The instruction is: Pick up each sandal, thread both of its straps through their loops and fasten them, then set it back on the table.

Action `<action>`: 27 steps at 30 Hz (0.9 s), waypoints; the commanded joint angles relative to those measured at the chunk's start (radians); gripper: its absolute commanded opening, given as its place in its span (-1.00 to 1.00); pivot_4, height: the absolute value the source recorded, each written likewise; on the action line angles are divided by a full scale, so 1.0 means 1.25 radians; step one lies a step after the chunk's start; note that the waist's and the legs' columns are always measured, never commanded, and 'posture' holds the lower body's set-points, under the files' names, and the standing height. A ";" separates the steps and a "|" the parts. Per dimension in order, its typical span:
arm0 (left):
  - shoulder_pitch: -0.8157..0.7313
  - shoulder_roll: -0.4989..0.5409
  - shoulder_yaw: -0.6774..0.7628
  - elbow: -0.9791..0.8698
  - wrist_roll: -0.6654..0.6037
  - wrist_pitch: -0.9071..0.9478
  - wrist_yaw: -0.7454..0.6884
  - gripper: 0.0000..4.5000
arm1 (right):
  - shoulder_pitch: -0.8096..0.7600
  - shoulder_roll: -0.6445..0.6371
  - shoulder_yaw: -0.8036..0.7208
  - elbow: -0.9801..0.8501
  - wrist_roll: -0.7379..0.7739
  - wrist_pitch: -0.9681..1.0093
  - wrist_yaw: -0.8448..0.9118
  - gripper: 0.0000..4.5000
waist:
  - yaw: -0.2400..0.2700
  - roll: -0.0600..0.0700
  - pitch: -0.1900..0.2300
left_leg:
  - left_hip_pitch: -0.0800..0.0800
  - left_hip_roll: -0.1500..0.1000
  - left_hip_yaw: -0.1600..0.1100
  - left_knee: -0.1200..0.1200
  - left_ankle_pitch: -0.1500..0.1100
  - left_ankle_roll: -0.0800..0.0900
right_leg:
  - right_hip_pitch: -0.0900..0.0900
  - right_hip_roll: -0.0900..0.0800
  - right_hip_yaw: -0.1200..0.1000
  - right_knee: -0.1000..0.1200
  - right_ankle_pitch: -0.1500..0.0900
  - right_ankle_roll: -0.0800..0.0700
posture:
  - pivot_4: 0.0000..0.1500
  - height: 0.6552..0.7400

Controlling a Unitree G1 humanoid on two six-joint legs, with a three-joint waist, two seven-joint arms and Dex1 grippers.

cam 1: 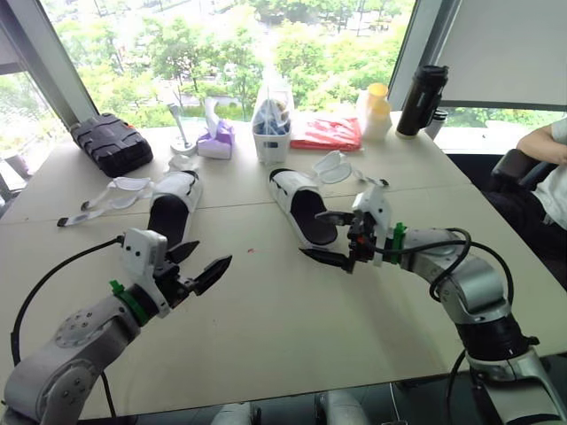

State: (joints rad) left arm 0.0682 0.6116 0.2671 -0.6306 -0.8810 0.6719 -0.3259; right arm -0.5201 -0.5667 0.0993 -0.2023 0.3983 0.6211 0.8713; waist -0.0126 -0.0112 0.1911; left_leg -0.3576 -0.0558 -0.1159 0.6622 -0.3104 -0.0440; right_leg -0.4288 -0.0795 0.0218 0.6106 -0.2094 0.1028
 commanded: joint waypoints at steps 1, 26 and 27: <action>-0.003 0.008 0.025 -0.019 -0.005 0.003 -0.003 0.97 | -0.020 -0.004 -0.017 -0.007 0.005 -0.021 0.006 1.00 | 0.000 0.000 0.000 | 0.000 0.000 0.000 0.000 0.000 0.000 | 0.000 0.000 0.000 0.000 0.000 0.000 | 1.00 1.00; -0.012 -0.010 0.015 -0.014 0.005 -0.005 0.003 0.97 | -0.082 0.034 0.021 0.097 -0.127 -0.125 -0.093 1.00 | -0.002 0.000 0.000 | 0.000 0.000 0.000 0.000 0.000 0.000 | 0.000 0.000 0.000 0.000 0.000 0.000 | 1.00 1.00; -0.013 -0.011 0.013 -0.012 0.006 -0.005 0.003 0.97 | -0.094 0.038 0.029 0.118 -0.148 -0.142 -0.103 1.00 | -0.002 0.000 0.000 | 0.000 0.000 0.000 0.000 0.000 0.000 | 0.000 0.000 0.000 0.000 0.000 0.000 | 1.00 1.00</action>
State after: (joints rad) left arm 0.0625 0.5969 0.2681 -0.6304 -0.8800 0.6758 -0.3189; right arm -0.6043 -0.5273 0.1278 -0.0695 0.2540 0.4908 0.7673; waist -0.0149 -0.0111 0.1912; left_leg -0.3574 -0.0559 -0.1157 0.6622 -0.3104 -0.0441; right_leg -0.4290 -0.0793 0.0219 0.6105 -0.2093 0.1028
